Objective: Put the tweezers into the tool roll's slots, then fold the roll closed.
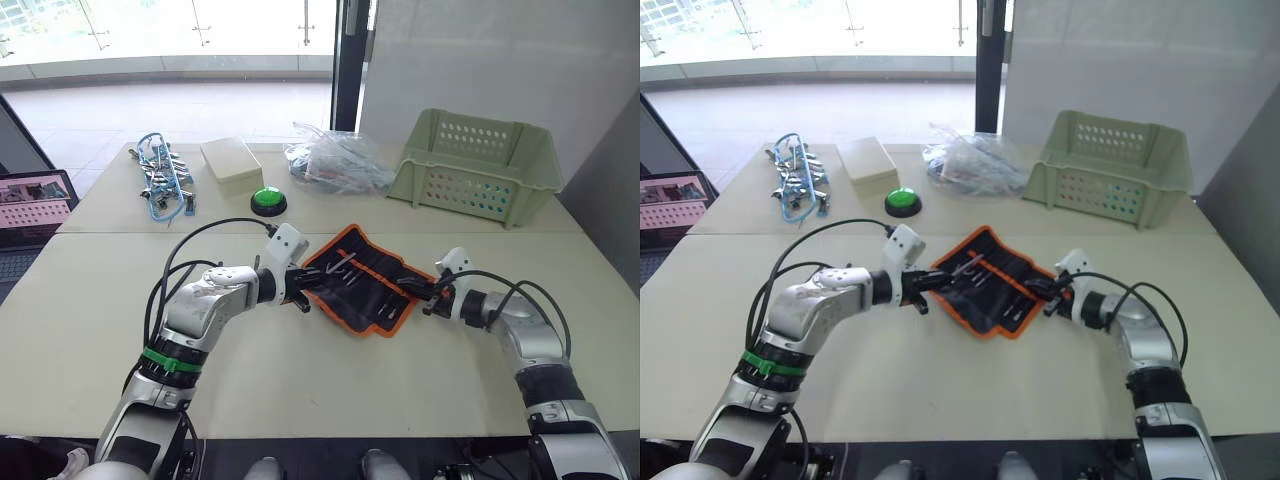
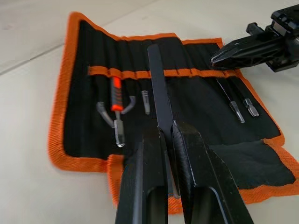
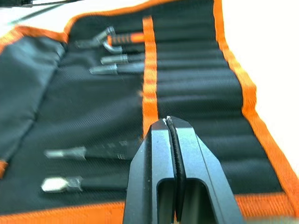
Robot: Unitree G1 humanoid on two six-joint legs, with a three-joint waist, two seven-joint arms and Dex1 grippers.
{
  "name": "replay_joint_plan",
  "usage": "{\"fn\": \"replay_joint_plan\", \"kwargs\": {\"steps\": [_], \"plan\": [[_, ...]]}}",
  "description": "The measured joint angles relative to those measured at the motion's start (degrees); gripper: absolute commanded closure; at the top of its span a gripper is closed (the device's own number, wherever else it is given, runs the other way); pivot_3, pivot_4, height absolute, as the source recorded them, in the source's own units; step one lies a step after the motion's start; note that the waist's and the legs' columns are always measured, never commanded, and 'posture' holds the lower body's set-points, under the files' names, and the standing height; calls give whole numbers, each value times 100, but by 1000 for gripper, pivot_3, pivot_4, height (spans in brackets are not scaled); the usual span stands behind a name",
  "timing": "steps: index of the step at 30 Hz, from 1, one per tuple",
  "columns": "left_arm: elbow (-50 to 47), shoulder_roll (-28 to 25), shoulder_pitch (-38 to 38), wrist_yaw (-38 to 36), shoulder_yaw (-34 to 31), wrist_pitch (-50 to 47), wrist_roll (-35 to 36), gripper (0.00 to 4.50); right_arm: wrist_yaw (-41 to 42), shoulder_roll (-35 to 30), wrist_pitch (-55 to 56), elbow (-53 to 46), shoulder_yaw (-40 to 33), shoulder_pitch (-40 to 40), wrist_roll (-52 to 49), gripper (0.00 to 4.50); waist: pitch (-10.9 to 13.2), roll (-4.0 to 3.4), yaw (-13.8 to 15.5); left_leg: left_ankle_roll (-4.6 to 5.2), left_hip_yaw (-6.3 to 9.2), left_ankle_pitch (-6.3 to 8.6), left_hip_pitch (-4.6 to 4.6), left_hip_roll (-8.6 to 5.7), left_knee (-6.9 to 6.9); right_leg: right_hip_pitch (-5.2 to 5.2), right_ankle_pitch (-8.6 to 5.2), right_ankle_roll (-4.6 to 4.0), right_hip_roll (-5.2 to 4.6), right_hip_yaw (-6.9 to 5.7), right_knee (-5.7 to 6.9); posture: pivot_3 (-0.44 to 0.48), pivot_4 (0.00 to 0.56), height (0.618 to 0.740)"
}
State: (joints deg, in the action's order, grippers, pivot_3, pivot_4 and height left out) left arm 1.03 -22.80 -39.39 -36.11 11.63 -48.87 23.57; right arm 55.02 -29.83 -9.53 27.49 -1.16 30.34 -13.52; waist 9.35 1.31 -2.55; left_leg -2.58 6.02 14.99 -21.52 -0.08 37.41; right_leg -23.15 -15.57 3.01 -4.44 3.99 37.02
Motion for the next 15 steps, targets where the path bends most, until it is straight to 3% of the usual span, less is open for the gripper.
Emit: {"fn": "replay_joint_plan", "kwargs": {"steps": [7, 15], "plan": [[101, 260, -260, 88, 281, -628, -197, 4466, -10, -58, 294, 211, 76, 66, 201, 4500, 0, 0, 2, 0, 1, -1, 1, 0, 26, 10, 0, 0, 1, -1, 7, 0, 150, 740], [209, 549, -257, 253, 484, -703, -468, 4466, -13, -50, 425, 292, 81, 67, 207, 4500, 0, 0, 6, 1, 1, 0, 2, 0, 37, 16, 0, 1, 1, 0, 10, 0, 150, 740]]}}
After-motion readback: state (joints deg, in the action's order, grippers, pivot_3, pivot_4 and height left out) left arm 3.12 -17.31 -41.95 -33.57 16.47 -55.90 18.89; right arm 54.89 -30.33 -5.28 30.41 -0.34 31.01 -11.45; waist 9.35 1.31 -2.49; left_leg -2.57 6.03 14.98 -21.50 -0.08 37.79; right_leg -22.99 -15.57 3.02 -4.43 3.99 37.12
